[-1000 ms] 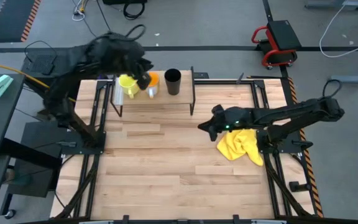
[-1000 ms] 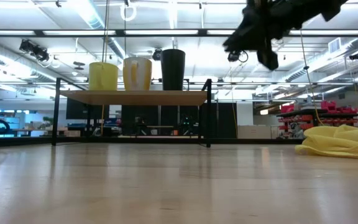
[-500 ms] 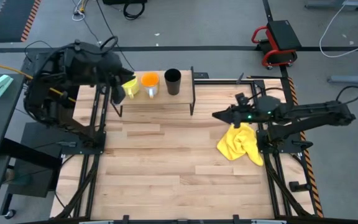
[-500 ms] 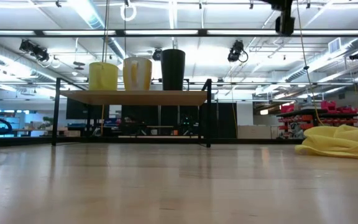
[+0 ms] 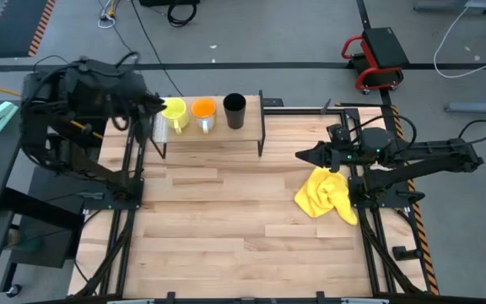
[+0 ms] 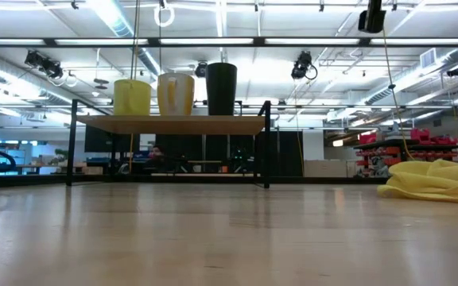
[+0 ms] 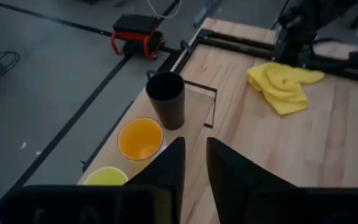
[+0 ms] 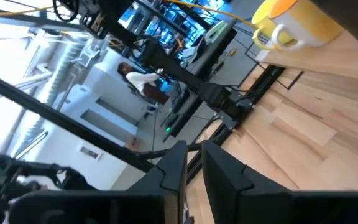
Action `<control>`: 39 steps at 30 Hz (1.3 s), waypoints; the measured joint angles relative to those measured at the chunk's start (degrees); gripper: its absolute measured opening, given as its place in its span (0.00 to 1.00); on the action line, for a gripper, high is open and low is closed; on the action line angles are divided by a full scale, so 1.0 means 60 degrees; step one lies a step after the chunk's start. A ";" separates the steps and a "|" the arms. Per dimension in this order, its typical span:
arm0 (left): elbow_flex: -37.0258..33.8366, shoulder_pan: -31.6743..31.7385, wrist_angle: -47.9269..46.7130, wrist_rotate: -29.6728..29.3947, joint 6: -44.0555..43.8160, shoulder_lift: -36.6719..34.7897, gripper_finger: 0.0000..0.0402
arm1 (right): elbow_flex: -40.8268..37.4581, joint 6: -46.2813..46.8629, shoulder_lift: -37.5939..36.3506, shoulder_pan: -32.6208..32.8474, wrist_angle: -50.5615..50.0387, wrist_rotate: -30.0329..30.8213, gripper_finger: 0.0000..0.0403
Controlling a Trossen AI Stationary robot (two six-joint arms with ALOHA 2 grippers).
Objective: Stack small to large cups/mugs on shelf
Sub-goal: Return to Home Position
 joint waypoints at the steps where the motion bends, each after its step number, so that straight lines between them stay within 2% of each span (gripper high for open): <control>1: -0.0010 0.0000 0.0000 0.0000 -0.0055 -0.0142 0.18 | -0.0001 -0.0064 0.0000 0.0047 0.0007 -0.0001 0.14; 5: -0.0755 0.0000 0.0020 -0.0057 -0.0370 -0.1032 0.18 | -0.0003 -0.0595 -0.0058 0.0251 0.0127 -0.0001 0.14; 8: -0.1979 0.0001 0.0416 -0.0161 -0.0637 -0.1937 0.20 | -0.0003 -0.0956 -0.0161 0.0395 0.0346 0.0066 0.14; 15: -0.5651 0.0001 0.3052 -0.0102 -0.1064 -0.4356 0.20 | -0.0003 -0.2090 -0.0892 0.0435 0.1106 0.0112 0.14; 24: -0.9736 0.0004 0.6381 0.0146 -0.2085 -0.7060 0.18 | -0.0003 -0.3116 -0.2966 0.0471 0.1154 0.0109 0.14; 28: -1.1375 0.0007 0.7622 0.0350 -0.2621 -0.8088 0.19 | -0.0055 -0.3300 -0.3089 0.0685 0.1298 0.0072 0.14; 31: -1.2491 0.0007 0.8593 0.0616 -0.2884 -0.8716 0.20 | -0.0698 -0.3563 -0.3077 0.0936 0.2655 -0.0155 0.14; 36: -1.3940 0.0007 1.0109 0.0655 -0.3101 -0.9486 0.20 | -0.2789 -0.3728 -0.3393 0.1129 0.6776 -0.1220 0.14; 39: -1.4498 0.0007 1.0658 0.0656 -0.3105 -0.9788 0.19 | -0.3622 -0.3611 -0.4198 0.1076 0.7726 -0.1233 0.14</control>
